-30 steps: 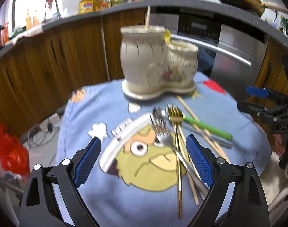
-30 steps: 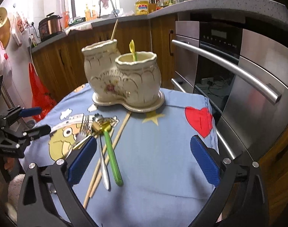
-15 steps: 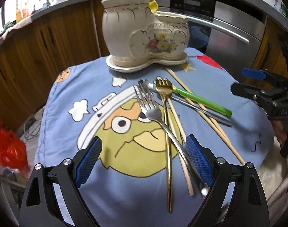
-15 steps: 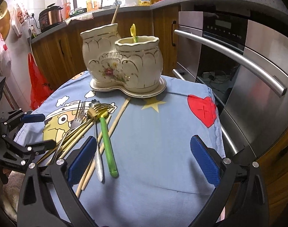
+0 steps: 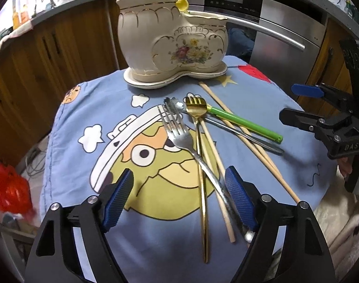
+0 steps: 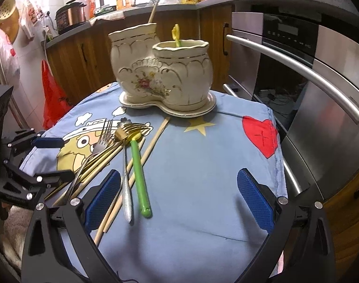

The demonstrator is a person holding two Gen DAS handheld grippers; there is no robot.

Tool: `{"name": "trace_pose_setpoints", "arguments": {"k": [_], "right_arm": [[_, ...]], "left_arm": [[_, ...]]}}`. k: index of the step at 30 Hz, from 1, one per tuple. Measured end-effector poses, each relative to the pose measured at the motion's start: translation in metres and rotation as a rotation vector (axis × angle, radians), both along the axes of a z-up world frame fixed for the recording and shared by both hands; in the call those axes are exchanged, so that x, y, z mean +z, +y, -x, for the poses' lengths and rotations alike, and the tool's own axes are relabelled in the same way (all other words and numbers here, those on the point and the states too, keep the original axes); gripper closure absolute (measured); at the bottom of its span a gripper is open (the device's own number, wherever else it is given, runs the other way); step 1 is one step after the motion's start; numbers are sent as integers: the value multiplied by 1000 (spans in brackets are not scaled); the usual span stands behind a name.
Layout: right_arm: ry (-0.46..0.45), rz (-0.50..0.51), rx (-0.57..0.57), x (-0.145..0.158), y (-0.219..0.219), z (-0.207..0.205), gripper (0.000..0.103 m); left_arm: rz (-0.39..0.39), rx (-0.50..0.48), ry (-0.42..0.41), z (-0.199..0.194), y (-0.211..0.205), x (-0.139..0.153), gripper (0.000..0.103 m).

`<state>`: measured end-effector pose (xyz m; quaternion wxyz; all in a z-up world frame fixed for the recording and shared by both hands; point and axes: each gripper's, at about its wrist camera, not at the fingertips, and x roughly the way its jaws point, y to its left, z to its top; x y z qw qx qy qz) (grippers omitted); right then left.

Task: Organize utensils
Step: 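Grasp a silver fork from the pile with the right gripper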

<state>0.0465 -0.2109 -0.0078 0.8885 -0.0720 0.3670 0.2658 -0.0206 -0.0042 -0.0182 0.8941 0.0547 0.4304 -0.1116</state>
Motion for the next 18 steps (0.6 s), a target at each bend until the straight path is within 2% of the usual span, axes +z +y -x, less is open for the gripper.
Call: {"name": "trace_pose_setpoints", "arguments": {"k": [2,8,13,18], "right_arm": [[5,6,13,-1,3,0,9],[41,5,73,-1,20,1,31],[118,-24,142,-4,47,2,56],[118,-7,196,-7,79,8,69]], "left_arm": [[-7,1,0,1,3,1,25],[-7,17,-14,7,17,5,29],[-11,35,-29,7,27,9,32],[5,46,-45,8,36,12,32]]}}
